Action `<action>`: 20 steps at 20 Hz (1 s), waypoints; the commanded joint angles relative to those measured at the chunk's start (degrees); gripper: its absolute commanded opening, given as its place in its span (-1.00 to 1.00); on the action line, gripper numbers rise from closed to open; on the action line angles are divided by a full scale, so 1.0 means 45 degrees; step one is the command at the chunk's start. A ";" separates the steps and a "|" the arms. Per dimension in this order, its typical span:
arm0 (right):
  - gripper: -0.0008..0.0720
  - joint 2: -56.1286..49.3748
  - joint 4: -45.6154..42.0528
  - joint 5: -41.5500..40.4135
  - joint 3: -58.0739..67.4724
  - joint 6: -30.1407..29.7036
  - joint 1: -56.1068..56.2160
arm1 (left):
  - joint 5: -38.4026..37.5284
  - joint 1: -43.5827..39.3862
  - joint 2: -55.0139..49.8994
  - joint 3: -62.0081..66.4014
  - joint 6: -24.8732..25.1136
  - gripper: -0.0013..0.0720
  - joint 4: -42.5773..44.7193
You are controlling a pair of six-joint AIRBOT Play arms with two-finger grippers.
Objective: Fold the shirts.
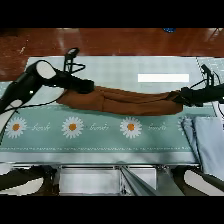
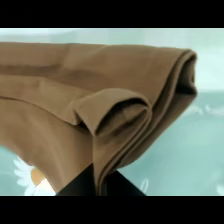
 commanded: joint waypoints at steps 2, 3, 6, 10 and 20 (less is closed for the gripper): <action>-0.92 0.3968 -0.0729 0.0884 -0.0894 0.1292 -0.0005 | 0.1234 -0.2302 -0.1622 0.0607 -0.0248 -0.91 -0.1933; -0.92 0.4668 -0.0476 0.0986 -0.0899 0.1413 -0.0005 | 0.1078 -0.2914 -0.2108 0.0981 -0.0253 -0.91 -0.1953; -0.92 0.6329 0.0092 0.1394 -0.0899 0.1758 -0.0005 | 0.0913 -0.4512 -0.3546 0.2268 -0.0651 -0.91 -0.1962; -0.92 0.7174 0.1248 0.1681 -0.0899 0.1821 0.0029 | 0.1122 -0.6173 -0.5493 0.4231 -0.0777 -0.91 -0.3138; -0.92 0.7198 0.1321 0.1438 -0.0899 0.1928 0.0029 | -0.0816 -0.6086 -0.6941 0.6620 -0.0651 -0.91 -0.3653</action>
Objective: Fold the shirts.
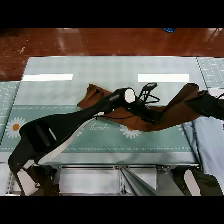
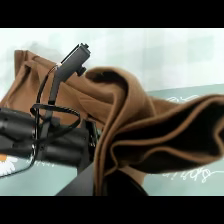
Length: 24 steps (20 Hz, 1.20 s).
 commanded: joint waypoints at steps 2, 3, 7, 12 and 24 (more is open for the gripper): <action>-0.92 0.0024 0.0151 -0.0092 -0.0010 0.0146 0.0005 | -0.1671 0.1855 0.0505 0.0413 0.0355 -0.91 0.0078; -0.92 -0.0019 0.0330 -0.0121 -0.0010 0.0141 0.0005 | -0.2157 0.2535 0.0835 0.0403 0.0350 -0.91 0.0374; -0.92 -0.1078 0.2283 -0.0393 -0.0005 -0.0656 0.0097 | -0.4007 0.5600 0.2720 0.0223 0.0573 -0.91 0.2273; -0.92 -0.3861 0.2574 -0.3128 0.0525 -0.0641 0.3978 | -0.3449 0.8626 0.7159 -0.3298 0.1258 -0.91 0.2521; -0.92 -1.4707 0.3988 -0.6455 0.8286 -0.0107 1.0807 | -0.1321 0.9238 1.5907 -1.3197 0.1001 -0.91 0.1229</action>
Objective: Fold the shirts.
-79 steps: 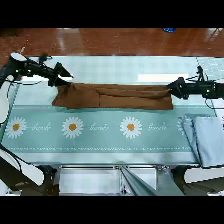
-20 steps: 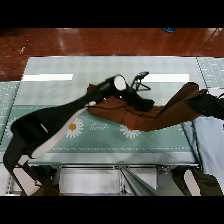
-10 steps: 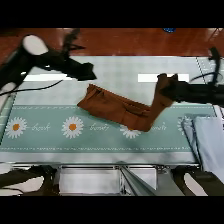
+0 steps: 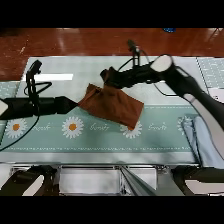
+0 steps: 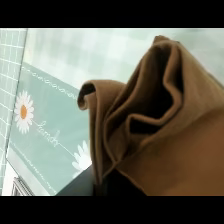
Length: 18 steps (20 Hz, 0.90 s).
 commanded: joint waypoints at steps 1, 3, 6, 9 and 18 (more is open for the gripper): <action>-0.92 -0.2531 0.0821 -0.0398 0.1700 0.0117 0.0981 | 0.0500 0.0010 0.0845 -0.1452 -0.0097 -0.91 -0.0078; -0.79 -0.3181 0.1248 -0.0379 0.1889 0.0233 0.1166 | 0.1239 0.0010 0.0641 -0.1773 -0.0097 -0.91 -0.0078; 0.16 -0.3405 0.1943 0.0583 0.1899 -0.0146 0.1054 | 0.2205 0.0010 0.0219 -0.2176 -0.0102 -0.91 -0.0083; 0.16 -0.2497 0.1870 0.3094 0.1899 -0.0185 -0.0593 | 0.2647 0.0010 -0.0204 -0.2395 -0.0102 -0.90 -0.0078; 0.14 0.6105 -1.0355 0.5294 -0.2628 0.3332 -0.5620 | 0.2186 0.0010 -0.0573 -0.2424 -0.0102 -0.91 -0.0083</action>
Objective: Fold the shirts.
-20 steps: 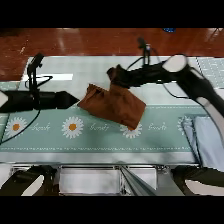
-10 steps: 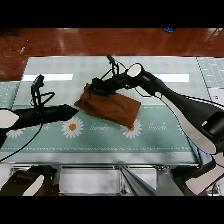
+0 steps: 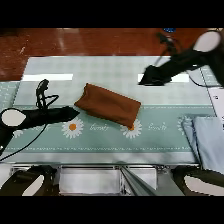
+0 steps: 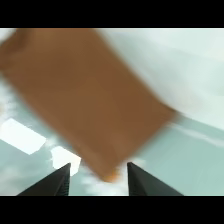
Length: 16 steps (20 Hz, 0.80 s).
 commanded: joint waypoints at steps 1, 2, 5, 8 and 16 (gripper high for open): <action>0.14 0.3871 -0.4303 -0.2584 -0.4318 0.2744 -0.1447 | -0.0034 0.0010 -0.0049 -0.0015 0.0005 -0.91 0.0005; 0.14 0.4668 -0.4065 -0.3827 -0.5965 0.3410 -0.1564 | -0.0034 0.0010 -0.0053 -0.0015 0.0010 -0.91 0.0005; 0.14 0.5425 -0.1020 -0.6596 -1.0035 0.3891 -0.1511 | -0.0039 0.0005 -0.0053 -0.0015 0.0005 -0.91 0.0005; 0.14 0.4464 0.3245 -0.8029 -1.1740 0.1443 -0.1506 | -0.0039 0.0005 -0.0053 -0.0015 0.0005 -0.91 0.0005; 0.14 -0.0661 0.8374 -0.9044 -1.0180 -0.2395 0.1093 | -0.0204 0.0010 -0.0053 -0.0015 0.0005 -0.91 0.0005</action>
